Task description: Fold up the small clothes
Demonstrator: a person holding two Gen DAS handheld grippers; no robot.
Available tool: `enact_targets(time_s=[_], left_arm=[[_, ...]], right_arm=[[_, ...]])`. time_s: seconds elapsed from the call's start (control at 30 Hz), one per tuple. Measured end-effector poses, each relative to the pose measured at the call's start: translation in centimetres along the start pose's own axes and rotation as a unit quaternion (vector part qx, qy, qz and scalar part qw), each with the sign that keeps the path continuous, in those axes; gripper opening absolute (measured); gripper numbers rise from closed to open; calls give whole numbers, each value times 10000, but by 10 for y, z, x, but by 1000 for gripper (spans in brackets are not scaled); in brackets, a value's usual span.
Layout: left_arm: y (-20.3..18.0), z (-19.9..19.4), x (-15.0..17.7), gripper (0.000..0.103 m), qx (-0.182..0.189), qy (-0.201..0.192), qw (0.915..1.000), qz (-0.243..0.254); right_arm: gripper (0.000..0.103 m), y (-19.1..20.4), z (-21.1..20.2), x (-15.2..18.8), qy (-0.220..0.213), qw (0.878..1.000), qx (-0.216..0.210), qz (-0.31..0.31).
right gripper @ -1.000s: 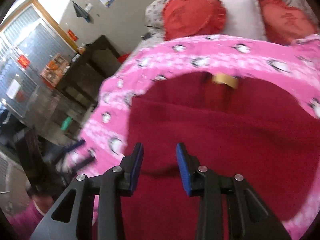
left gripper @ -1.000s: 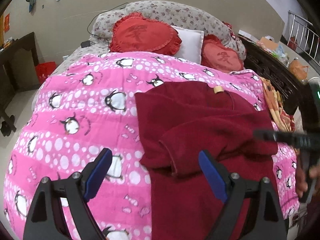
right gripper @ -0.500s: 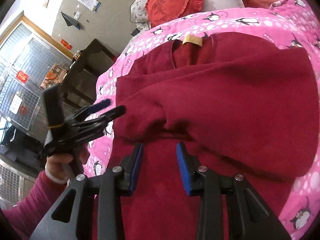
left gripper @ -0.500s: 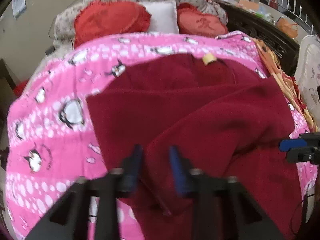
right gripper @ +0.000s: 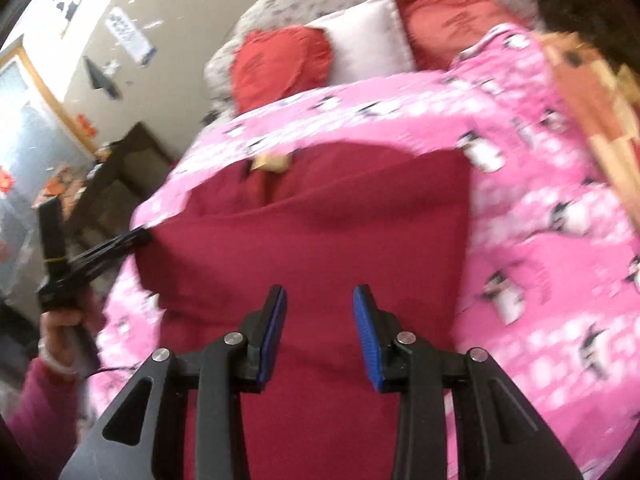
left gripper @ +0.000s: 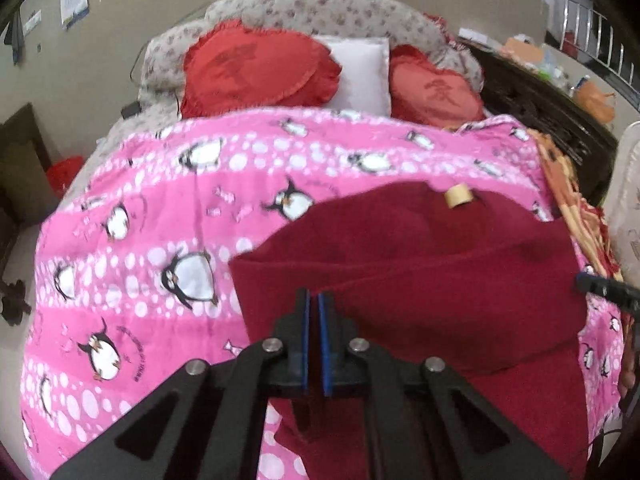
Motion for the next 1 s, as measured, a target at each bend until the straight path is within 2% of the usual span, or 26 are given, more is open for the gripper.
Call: enact_targets(time_s=[0.07,0.13,0.2,0.27,0.3,0.47,0.6,0.73,0.9,1.0], left_arm=[[1,9,5,10,-102,95,9999,-44],[0,10,10,24,-90,132,9998,-105],[-3,7,15,53,-32,148,9998,-86],[-6,-3,19,71,-214,70,9997,9],[-7,-9,21,74,-273,15,9996,61],[-10,-23,34,74,-352,-9,9994,36],[-12,-32,44,74,-452,2,9990,43],[-15,-49,55,74,-502,21,9987,5],[-18,-73,65,74,-638,-8,9979,119],[-20,-83,76,74,-664,29,9977,94]], right_arm=[[13,-13,17,-9,36,9993,376,-18],[13,-20,40,-14,221,9981,546,-161],[13,-24,48,-20,243,9965,766,-208],[13,-27,45,-24,274,9970,717,-105],[13,-27,40,-23,260,9970,716,-96],[13,-7,6,1,209,9967,595,-505],[13,-8,26,26,454,9922,904,-728],[13,-4,21,27,399,9905,1077,-760],[13,10,-8,34,257,9907,960,-933],[13,-1,2,44,459,9846,1368,-985]])
Point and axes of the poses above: each gripper's, at about its wrist camera, not at the fingertips, and z roughly the way its jaws point, y to its left, x to its underside, the point moved 5 cm from there along z, roughly the way its jaws point, and after that the axes turned 13 degrees about x, right-handed, at the moved point
